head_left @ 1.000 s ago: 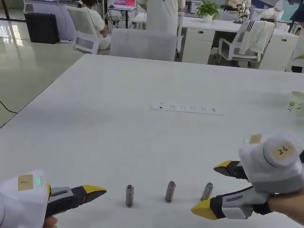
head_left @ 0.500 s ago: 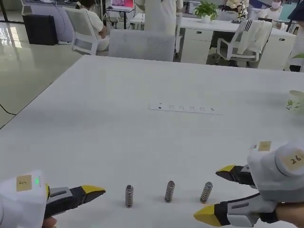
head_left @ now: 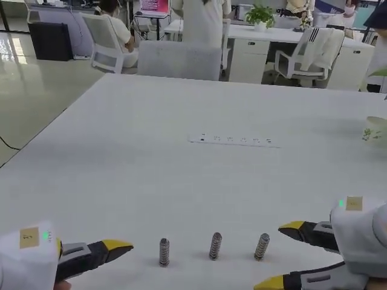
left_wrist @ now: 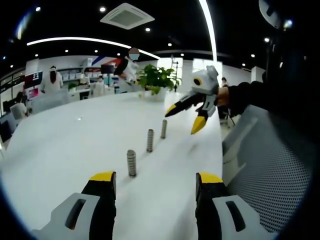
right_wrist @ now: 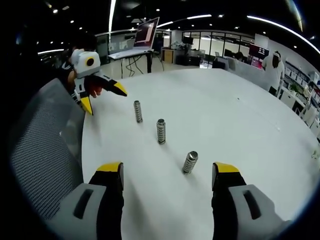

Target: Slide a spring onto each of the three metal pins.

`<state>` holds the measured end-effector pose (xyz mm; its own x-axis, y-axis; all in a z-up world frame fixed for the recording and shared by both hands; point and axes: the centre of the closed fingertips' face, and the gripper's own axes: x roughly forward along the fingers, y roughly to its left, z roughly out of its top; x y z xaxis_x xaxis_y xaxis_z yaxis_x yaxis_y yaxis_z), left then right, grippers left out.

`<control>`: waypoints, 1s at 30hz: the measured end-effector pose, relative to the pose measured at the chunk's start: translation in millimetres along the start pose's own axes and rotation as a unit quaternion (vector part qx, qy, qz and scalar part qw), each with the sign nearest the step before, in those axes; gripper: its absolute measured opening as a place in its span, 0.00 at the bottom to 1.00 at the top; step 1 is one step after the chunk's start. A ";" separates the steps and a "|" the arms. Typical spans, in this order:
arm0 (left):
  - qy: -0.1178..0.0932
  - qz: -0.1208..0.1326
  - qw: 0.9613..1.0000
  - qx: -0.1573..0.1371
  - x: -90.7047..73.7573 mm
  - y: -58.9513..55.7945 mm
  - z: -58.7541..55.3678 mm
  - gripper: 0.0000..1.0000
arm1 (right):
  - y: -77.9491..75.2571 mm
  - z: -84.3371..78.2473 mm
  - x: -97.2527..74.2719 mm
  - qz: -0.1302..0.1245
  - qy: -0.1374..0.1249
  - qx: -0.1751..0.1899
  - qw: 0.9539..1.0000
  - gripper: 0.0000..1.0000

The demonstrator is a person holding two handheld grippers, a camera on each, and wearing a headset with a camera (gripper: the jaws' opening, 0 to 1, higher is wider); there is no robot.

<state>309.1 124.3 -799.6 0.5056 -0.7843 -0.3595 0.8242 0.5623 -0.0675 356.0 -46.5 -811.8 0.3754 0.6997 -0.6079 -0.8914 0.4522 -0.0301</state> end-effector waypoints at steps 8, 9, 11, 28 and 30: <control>-0.002 0.002 1.000 -0.005 -0.6 -0.1 -1.2 0.60 | 5.6 -0.9 -4.6 0.008 -0.049 0.002 0.999 0.73; -0.002 0.002 1.000 -0.006 -0.7 -0.2 -1.3 0.60 | 6.3 -1.4 -4.5 0.007 -0.051 0.001 0.999 0.74; -0.002 0.003 1.000 -0.006 -0.9 -0.2 -1.8 0.60 | 5.7 -3.3 -4.1 0.003 -0.053 0.002 0.999 0.77; -0.013 0.016 0.999 -0.031 -3.5 5.6 -9.0 0.61 | 7.6 -7.6 -6.1 0.005 -0.076 0.012 0.997 0.79; -0.013 0.018 0.999 -0.033 -3.3 5.7 -9.5 0.61 | 8.3 -7.3 -6.0 0.005 -0.077 0.015 0.997 0.79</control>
<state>309.7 132.6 -807.7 0.5415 -0.7697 -0.3382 0.7872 0.6054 -0.1175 344.4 -51.1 -814.2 0.4027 0.7805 -0.4782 -0.8887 0.4585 0.0000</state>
